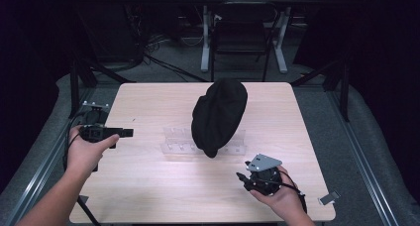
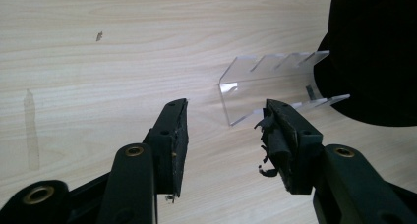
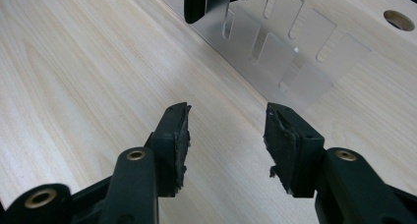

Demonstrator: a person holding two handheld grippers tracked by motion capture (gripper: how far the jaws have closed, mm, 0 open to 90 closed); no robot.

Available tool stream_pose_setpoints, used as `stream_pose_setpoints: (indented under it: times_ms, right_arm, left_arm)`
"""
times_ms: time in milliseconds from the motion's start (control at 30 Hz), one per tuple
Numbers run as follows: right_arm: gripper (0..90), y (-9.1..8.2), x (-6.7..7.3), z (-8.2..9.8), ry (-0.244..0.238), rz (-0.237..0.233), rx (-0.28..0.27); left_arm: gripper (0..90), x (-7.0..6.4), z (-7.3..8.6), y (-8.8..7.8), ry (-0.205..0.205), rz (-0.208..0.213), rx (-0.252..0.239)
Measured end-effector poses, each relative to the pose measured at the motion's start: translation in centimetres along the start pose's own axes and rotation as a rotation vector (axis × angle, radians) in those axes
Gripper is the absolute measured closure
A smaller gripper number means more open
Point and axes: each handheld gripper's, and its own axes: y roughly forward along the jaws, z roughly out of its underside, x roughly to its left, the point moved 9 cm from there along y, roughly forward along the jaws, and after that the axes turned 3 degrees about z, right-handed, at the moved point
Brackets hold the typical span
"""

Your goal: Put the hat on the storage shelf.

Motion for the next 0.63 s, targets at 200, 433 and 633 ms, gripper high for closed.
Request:
stream_pose_setpoints:
  times_ms: [200,433,633]
  right_arm:
    - [51.9,0.0,0.1,0.7,-0.012,0.0,0.0]
    - [51.7,0.1,-0.3,1.4,0.005,0.019,-0.023]
    - [49.9,-0.1,-1.6,1.3,0.044,0.046,-0.062]
  left_arm:
    - [53.3,0.6,2.1,1.0,0.021,-0.013,0.0]
    - [52.0,0.7,4.7,2.2,0.014,0.018,-0.028]
    - [50.1,1.2,6.8,3.2,-0.024,0.063,-0.062]
